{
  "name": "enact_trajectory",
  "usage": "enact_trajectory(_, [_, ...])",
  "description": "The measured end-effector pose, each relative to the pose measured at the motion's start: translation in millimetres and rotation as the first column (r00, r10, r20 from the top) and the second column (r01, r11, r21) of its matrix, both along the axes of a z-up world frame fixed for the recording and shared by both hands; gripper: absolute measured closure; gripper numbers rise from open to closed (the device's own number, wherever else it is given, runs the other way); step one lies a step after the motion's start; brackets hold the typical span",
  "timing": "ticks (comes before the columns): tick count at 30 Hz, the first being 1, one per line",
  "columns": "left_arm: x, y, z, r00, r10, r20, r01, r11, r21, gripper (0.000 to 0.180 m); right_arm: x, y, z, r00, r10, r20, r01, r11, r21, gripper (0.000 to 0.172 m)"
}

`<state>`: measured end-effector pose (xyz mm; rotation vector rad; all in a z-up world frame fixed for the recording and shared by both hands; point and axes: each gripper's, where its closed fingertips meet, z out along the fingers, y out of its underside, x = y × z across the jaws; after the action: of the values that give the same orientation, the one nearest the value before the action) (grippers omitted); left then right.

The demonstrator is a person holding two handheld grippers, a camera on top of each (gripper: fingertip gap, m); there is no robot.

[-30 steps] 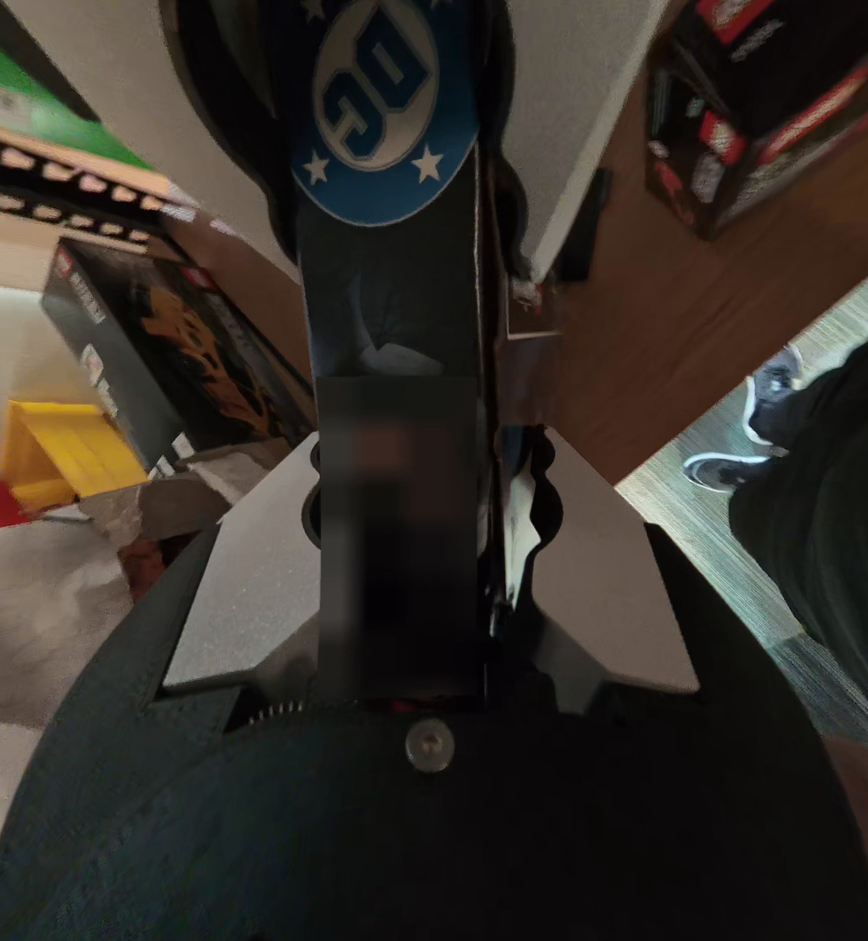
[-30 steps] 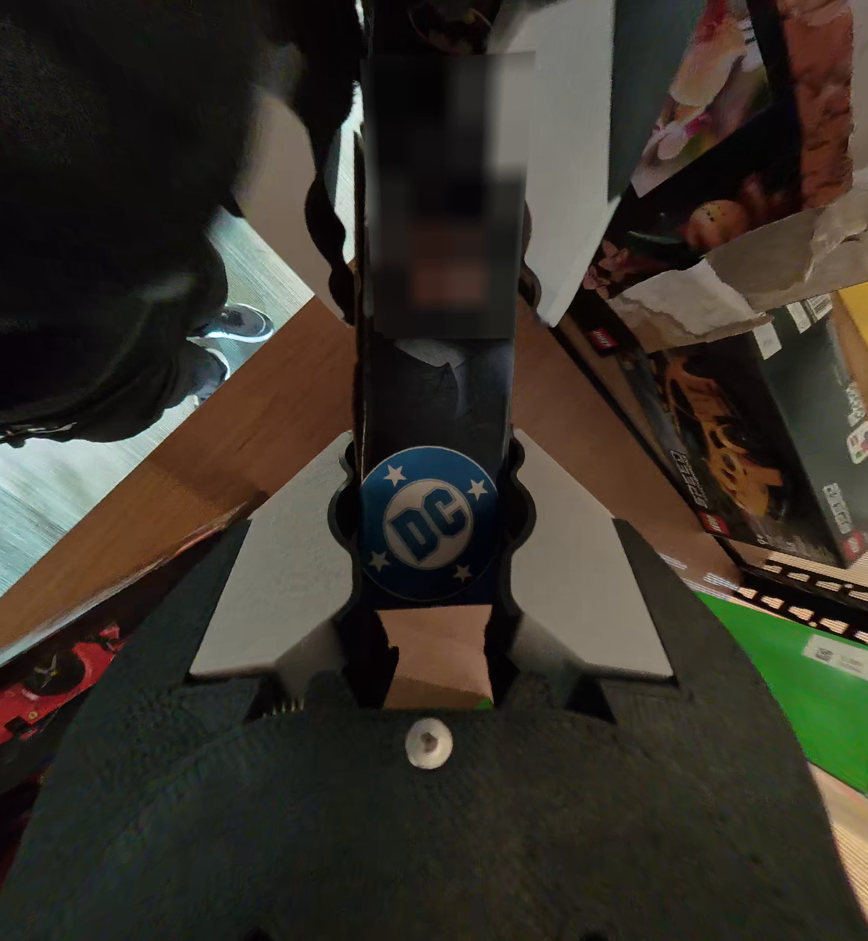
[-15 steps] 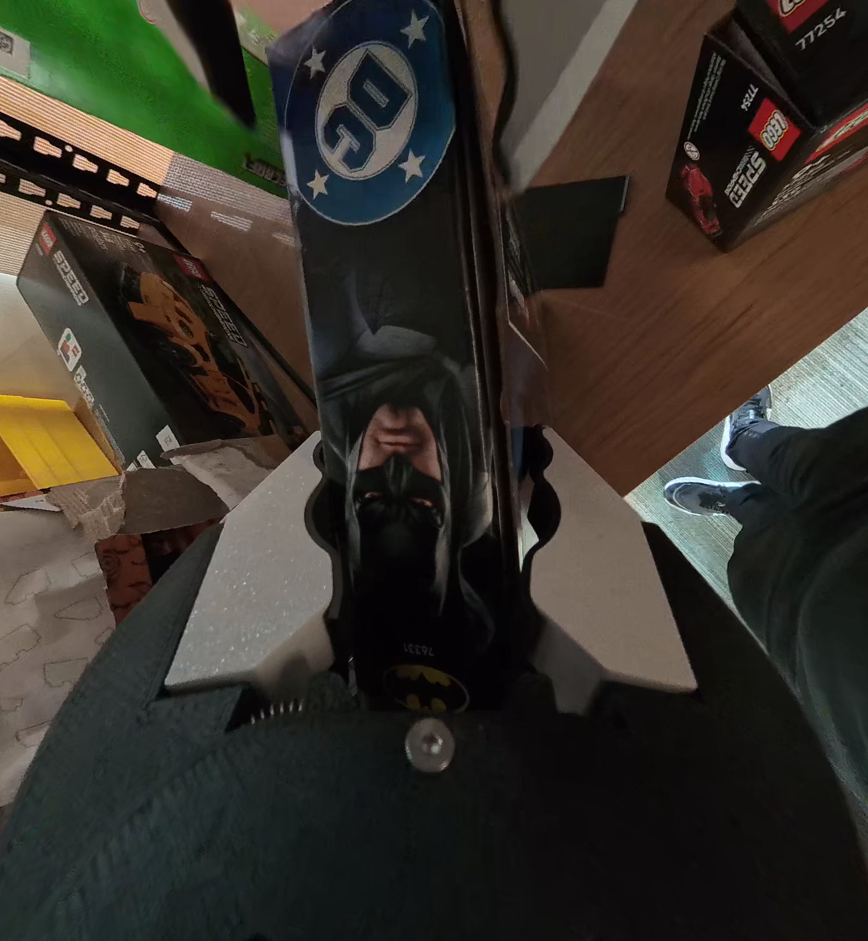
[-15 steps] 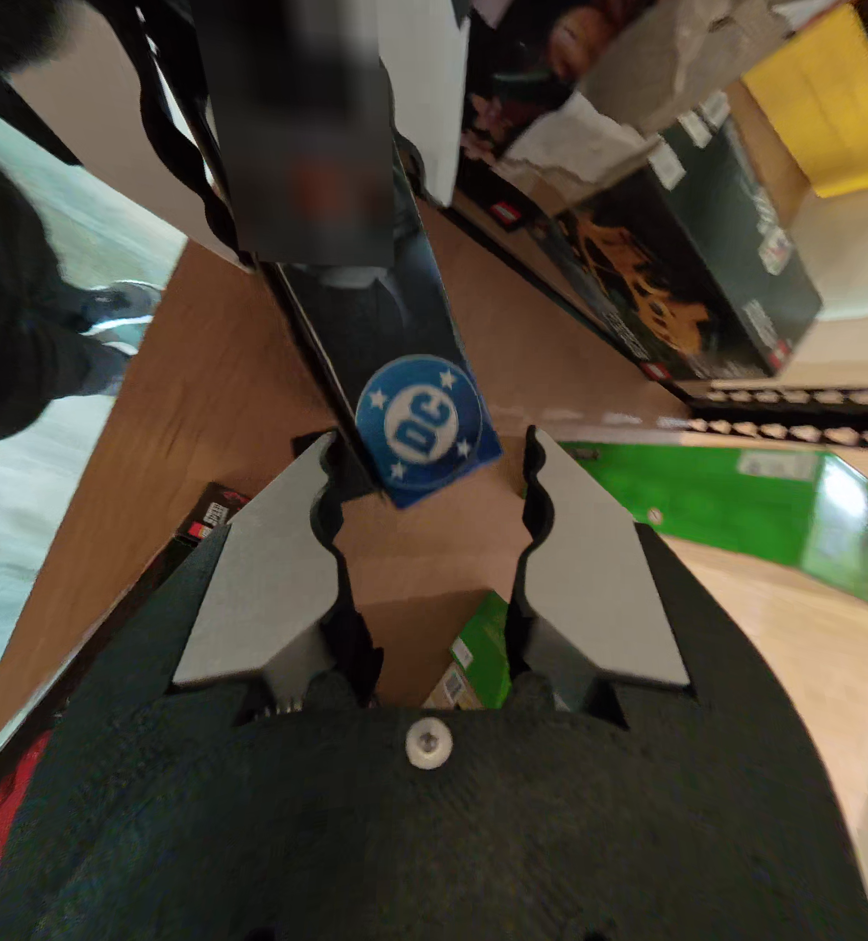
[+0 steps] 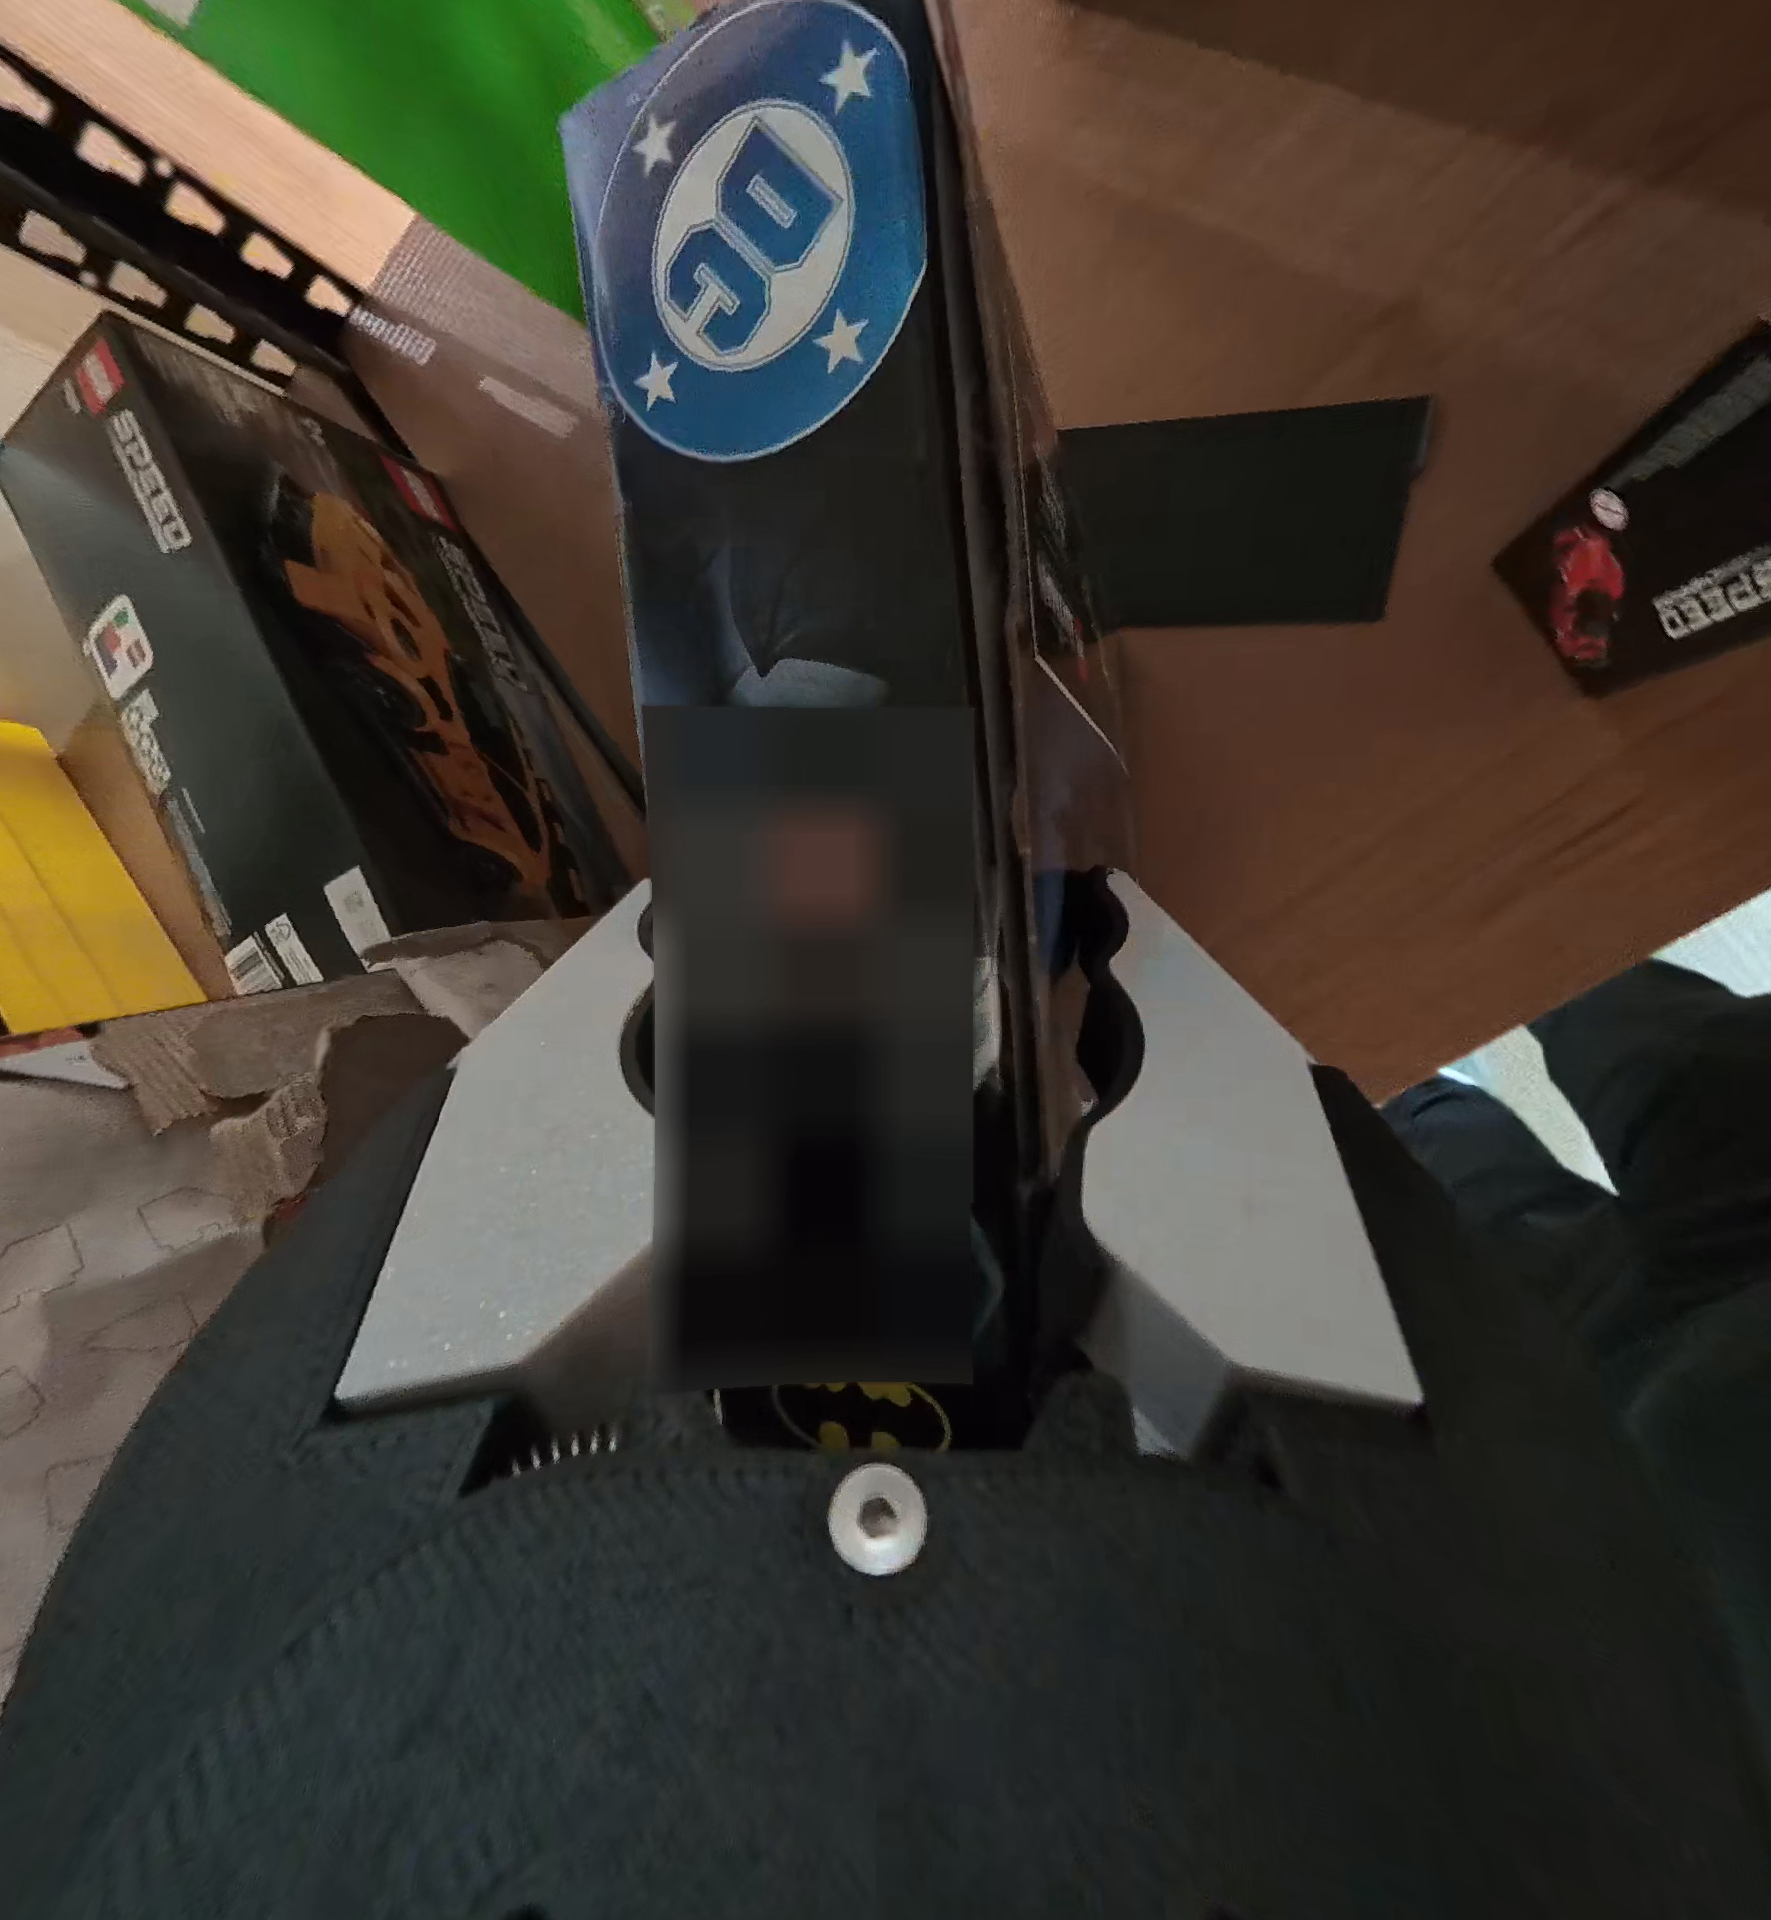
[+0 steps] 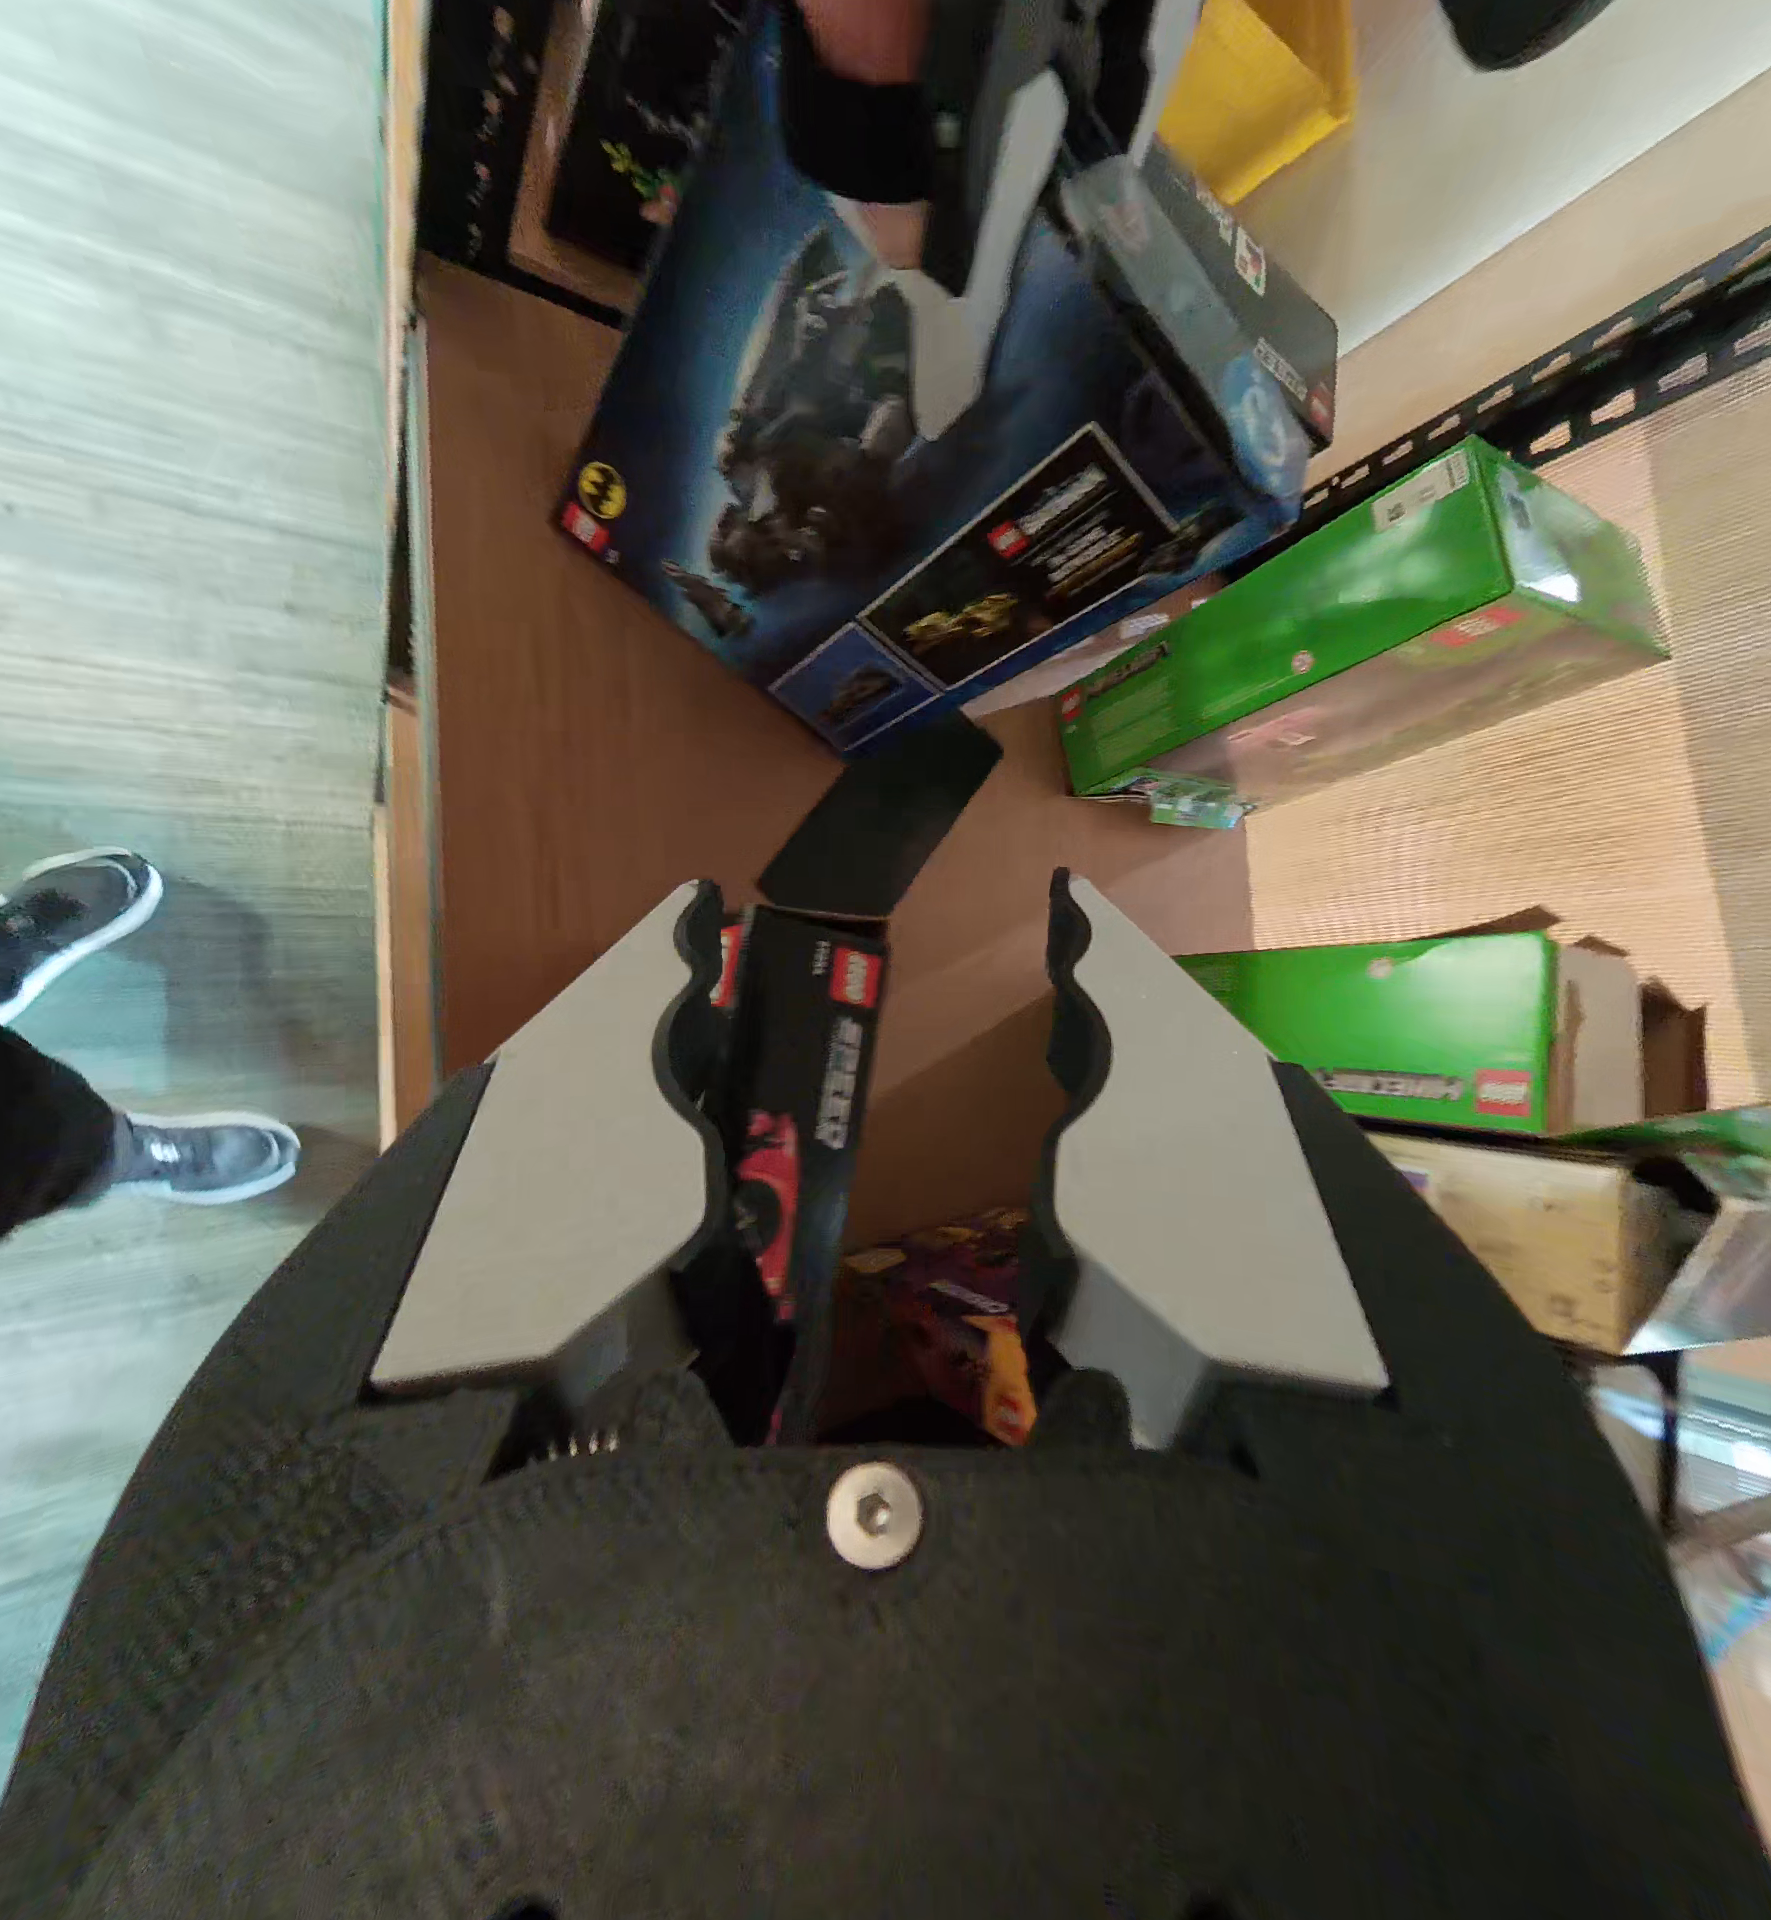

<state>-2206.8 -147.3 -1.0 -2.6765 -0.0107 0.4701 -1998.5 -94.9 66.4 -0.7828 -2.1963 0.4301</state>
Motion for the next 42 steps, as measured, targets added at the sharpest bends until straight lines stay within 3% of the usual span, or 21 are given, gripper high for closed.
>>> enact_trajectory(1, [-5.1,0.2,0.0,1.000,0.022,0.006,-0.022,1.000,0.002,0.105,9.4,-4.3,-3.7,1.000,0.006,-0.011,-0.007,1.000,-0.028,0.110])
enact_trajectory(10, [-51.0,-3.8,0.0,0.948,0.313,0.055,-0.315,0.949,0.014,0.107,70.0,-33.7,-34.2,0.979,0.150,-0.140,-0.189,0.924,-0.332,0.112])
enact_trajectory(13, [-63.7,-2.7,-0.1,0.916,0.396,0.061,-0.397,0.918,0.016,0.107,85.7,-27.8,-28.1,0.954,0.200,-0.224,-0.264,0.915,-0.306,0.110])
enact_trajectory(15, [-70.0,0.8,0.0,0.899,0.434,0.054,-0.435,0.900,0.017,0.107,103.2,-35.7,-23.0,0.928,0.271,-0.254,-0.350,0.870,-0.348,0.110])
enact_trajectory(20, [-74.9,12.0,0.2,0.872,0.489,0.023,-0.490,0.872,0.014,0.104,134.4,-36.8,-39.8,0.903,0.344,-0.258,-0.421,0.831,-0.365,0.110])
enact_trajectory(24, [-72.9,16.1,0.8,0.870,0.494,0.001,-0.494,0.870,0.002,0.099,156.3,-29.3,-55.6,0.890,0.376,-0.257,-0.451,0.808,-0.380,0.110])
enact_trajectory(35, [-60.6,21.6,27.9,0.889,0.451,-0.081,-0.450,0.892,0.038,0.082,174.8,-3.5,-61.6,0.901,0.328,-0.286,-0.430,0.767,-0.477,0.110])
enact_trajectory(42, [-42.7,34.1,84.8,0.879,0.416,-0.233,-0.379,0.906,0.186,0.068,178.7,5.6,-50.4,0.886,0.317,-0.339,-0.458,0.712,-0.532,0.111])
